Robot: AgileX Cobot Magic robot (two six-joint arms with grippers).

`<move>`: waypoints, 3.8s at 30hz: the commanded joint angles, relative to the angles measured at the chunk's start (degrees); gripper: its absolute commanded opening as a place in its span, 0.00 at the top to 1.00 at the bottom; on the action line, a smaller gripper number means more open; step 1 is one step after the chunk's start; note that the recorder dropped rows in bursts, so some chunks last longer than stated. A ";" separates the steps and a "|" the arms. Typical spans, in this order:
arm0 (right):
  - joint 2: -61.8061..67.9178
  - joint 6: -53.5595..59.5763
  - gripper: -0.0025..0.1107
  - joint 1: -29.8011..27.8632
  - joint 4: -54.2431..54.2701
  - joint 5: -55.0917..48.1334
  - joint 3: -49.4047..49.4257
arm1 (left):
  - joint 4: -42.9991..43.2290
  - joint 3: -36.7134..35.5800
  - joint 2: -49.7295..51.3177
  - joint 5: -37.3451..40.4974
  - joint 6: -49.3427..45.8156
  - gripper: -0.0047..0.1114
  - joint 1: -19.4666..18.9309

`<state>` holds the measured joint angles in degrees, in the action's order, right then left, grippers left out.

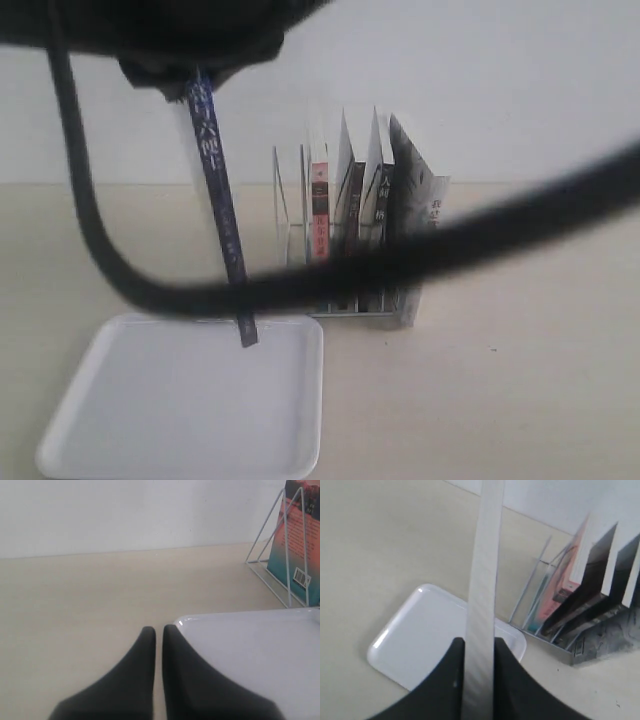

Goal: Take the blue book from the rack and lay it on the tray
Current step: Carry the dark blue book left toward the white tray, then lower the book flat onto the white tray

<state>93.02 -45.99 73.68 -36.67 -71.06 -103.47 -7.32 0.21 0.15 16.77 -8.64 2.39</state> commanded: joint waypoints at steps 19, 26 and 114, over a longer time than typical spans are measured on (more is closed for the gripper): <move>10.23 -27.86 0.98 0.11 -16.16 9.98 21.16 | 0.30 -0.21 -0.15 -0.05 -0.06 0.92 -0.13; 10.80 -29.01 0.98 0.11 -17.38 9.20 21.16 | 0.30 -0.21 -0.15 -0.05 -0.06 0.92 -0.13; 7.46 -9.76 0.79 3.23 -11.76 26.37 21.03 | 0.30 -0.21 -0.15 -0.05 -0.06 0.92 -0.13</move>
<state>101.42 -68.89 75.86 -56.08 -40.69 -82.19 -7.32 0.21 0.15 16.77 -8.64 2.39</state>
